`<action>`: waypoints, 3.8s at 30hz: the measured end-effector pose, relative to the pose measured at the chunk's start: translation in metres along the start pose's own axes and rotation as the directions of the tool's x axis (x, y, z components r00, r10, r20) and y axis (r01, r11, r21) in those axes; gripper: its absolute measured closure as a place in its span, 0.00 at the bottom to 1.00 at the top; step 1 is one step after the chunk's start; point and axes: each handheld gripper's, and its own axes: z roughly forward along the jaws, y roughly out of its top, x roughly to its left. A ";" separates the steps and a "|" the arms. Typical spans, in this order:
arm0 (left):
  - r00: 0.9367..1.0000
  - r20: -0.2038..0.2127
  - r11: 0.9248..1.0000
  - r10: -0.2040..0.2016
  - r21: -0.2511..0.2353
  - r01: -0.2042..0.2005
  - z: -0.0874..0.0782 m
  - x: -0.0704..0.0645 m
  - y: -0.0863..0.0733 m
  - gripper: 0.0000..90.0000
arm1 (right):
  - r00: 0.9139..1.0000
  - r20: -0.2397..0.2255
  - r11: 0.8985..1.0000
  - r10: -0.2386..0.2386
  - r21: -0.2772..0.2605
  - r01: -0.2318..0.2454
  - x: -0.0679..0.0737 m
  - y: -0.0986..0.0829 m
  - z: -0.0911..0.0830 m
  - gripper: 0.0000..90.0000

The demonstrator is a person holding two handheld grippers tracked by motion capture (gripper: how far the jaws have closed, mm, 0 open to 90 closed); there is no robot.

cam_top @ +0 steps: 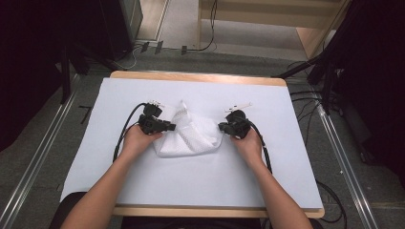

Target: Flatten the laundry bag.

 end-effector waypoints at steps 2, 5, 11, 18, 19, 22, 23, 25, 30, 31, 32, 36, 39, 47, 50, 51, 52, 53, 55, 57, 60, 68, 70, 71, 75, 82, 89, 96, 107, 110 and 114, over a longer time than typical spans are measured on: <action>1.000 0.007 1.000 0.012 -0.003 -0.012 0.000 -0.003 0.000 0.94 | 1.000 -0.007 1.000 0.007 -0.001 -0.007 -0.001 0.000 0.000 0.99; 1.000 0.009 1.000 0.027 -0.013 -0.027 -0.002 -0.007 0.001 0.99 | 1.000 -0.020 1.000 0.024 0.003 -0.024 -0.003 0.000 -0.001 0.99; 0.999 0.035 0.996 0.005 -0.088 -0.002 -0.017 -0.003 0.003 0.99 | 0.999 -0.008 0.999 0.049 0.002 -0.049 -0.012 0.000 -0.006 0.99; 0.999 0.034 0.984 0.003 -0.179 0.003 -0.035 -0.001 0.005 0.99 | 0.995 0.026 0.995 0.095 -0.013 -0.095 -0.027 -0.003 -0.012 0.99; 0.999 0.047 0.980 -0.003 -0.199 0.012 -0.040 0.000 0.005 0.99 | 0.992 0.037 0.993 0.121 -0.018 -0.121 -0.033 -0.005 -0.014 0.99; 0.996 0.089 0.973 -0.012 -0.227 0.032 -0.045 0.000 0.005 0.99 | 0.989 0.056 0.991 0.135 -0.019 -0.134 -0.041 -0.007 -0.015 0.99; 0.994 0.105 0.972 -0.012 -0.233 0.036 -0.046 -0.004 0.005 0.99 | 0.988 0.057 0.990 0.141 -0.016 -0.140 -0.042 -0.007 -0.015 0.99; 0.993 0.120 0.972 0.018 -0.236 0.011 -0.048 -0.011 0.005 0.99 | 0.987 0.053 0.988 0.154 -0.015 -0.153 -0.045 -0.009 -0.015 0.99; 0.987 0.142 0.971 0.078 -0.234 -0.043 -0.051 -0.029 0.002 0.98 | 0.988 0.056 0.989 0.145 -0.016 -0.144 -0.045 -0.008 -0.014 0.99; 0.985 0.148 0.972 0.087 -0.229 -0.051 -0.050 -0.034 0.001 0.98 | 0.988 0.056 0.989 0.145 -0.016 -0.144 -0.045 -0.008 -0.014 0.99; 0.983 0.152 0.973 0.101 -0.219 -0.066 -0.050 -0.038 0.000 0.98 | 0.988 0.053 0.989 0.146 -0.015 -0.145 -0.046 -0.008 -0.014 0.99; 0.978 0.158 0.976 0.137 -0.188 -0.107 -0.047 -0.051 -0.004 0.97 | 0.988 0.051 0.990 0.144 -0.016 -0.143 -0.046 -0.008 -0.014 0.98; 0.971 0.172 0.976 0.166 -0.171 -0.136 -0.046 -0.059 -0.007 0.97 | 0.988 0.050 0.990 0.144 -0.014 -0.144 -0.046 -0.007 -0.013 0.98; 0.955 0.205 0.973 0.213 -0.132 -0.188 -0.046 -0.077 -0.017 0.92 | 0.988 0.046 0.989 0.146 -0.013 -0.145 -0.046 -0.007 -0.013 0.98; 0.949 0.216 0.972 0.228 -0.113 -0.208 -0.045 -0.083 -0.021 0.89 | 0.989 0.045 0.990 0.142 -0.015 -0.142 -0.046 -0.006 -0.012 0.97; 0.949 0.216 0.972 0.228 -0.113 -0.208 -0.045 -0.083 -0.021 0.88 | 0.989 0.044 0.990 0.142 -0.016 -0.141 -0.046 -0.006 -0.012 0.97; 0.948 0.217 0.972 0.231 -0.106 -0.212 -0.045 -0.084 -0.022 0.88 | 0.989 0.044 0.990 0.142 -0.016 -0.141 -0.046 -0.006 -0.012 0.97; 0.946 0.224 0.971 0.235 -0.097 -0.218 -0.046 -0.087 -0.025 0.86 | 0.989 0.043 0.990 0.142 -0.016 -0.141 -0.046 -0.006 -0.012 0.97; 0.943 0.230 0.970 0.239 -0.097 -0.222 -0.046 -0.088 -0.026 0.83 | 0.989 0.043 0.990 0.140 -0.015 -0.140 -0.046 -0.006 -0.012 0.96; 0.941 0.242 0.971 0.238 -0.080 -0.225 -0.047 -0.091 -0.030 0.80 | 0.990 0.043 0.991 0.136 -0.018 -0.136 -0.045 -0.005 -0.011 0.96; 0.941 0.242 0.972 0.235 -0.068 -0.225 -0.050 -0.092 -0.033 0.74 | 0.990 0.038 0.990 0.138 -0.013 -0.138 -0.046 -0.004 -0.010 0.95; 0.944 0.243 0.975 0.221 -0.083 -0.207 -0.060 -0.086 -0.037 0.65 | 0.990 0.022 0.990 0.142 -0.026 -0.142 -0.045 0.002 -0.016 0.90; 0.949 0.223 0.974 0.222 -0.091 -0.207 -0.064 -0.083 -0.036 0.64 | 0.991 0.008 0.990 0.135 -0.040 -0.135 -0.042 0.004 -0.021 0.89; 0.949 0.223 0.974 0.222 -0.091 -0.207 -0.064 -0.083 -0.036 0.64 | 0.991 0.006 0.990 0.137 -0.036 -0.136 -0.041 0.004 -0.023 0.89; 0.962 0.184 0.977 0.204 -0.095 -0.189 -0.066 -0.073 -0.036 0.63 | 0.993 -0.009 0.991 0.120 -0.051 -0.121 -0.036 0.004 -0.033 0.86; 0.975 0.123 0.980 0.186 -0.096 -0.175 -0.068 -0.058 -0.034 0.59 | 0.995 -0.023 0.992 0.096 -0.077 -0.098 -0.030 0.002 -0.049 0.81; 0.985 0.079 0.986 0.151 -0.079 -0.144 -0.067 -0.045 -0.032 0.56 | 0.996 -0.041 0.994 0.083 -0.064 -0.085 -0.018 -0.005 -0.052 0.81; 0.991 0.053 0.989 0.123 -0.085 -0.118 -0.068 -0.029 -0.028 0.54 | 0.997 -0.061 0.996 0.054 -0.061 -0.058 0.002 -0.012 -0.054 0.78; 0.995 0.048 0.992 0.088 -0.098 -0.083 -0.070 -0.014 -0.024 0.52 | 0.996 -0.073 0.998 0.048 -0.045 -0.051 0.018 -0.025 -0.048 0.69; 0.996 0.045 0.992 0.081 -0.100 -0.076 -0.069 -0.011 -0.024 0.52 | 0.995 -0.081 0.997 0.058 -0.036 -0.061 0.019 -0.027 -0.045 0.66; 0.997 0.038 0.993 0.073 -0.101 -0.069 -0.070 -0.009 -0.024 0.51 | 0.996 -0.082 0.999 0.044 -0.018 -0.046 0.022 -0.028 -0.040 0.66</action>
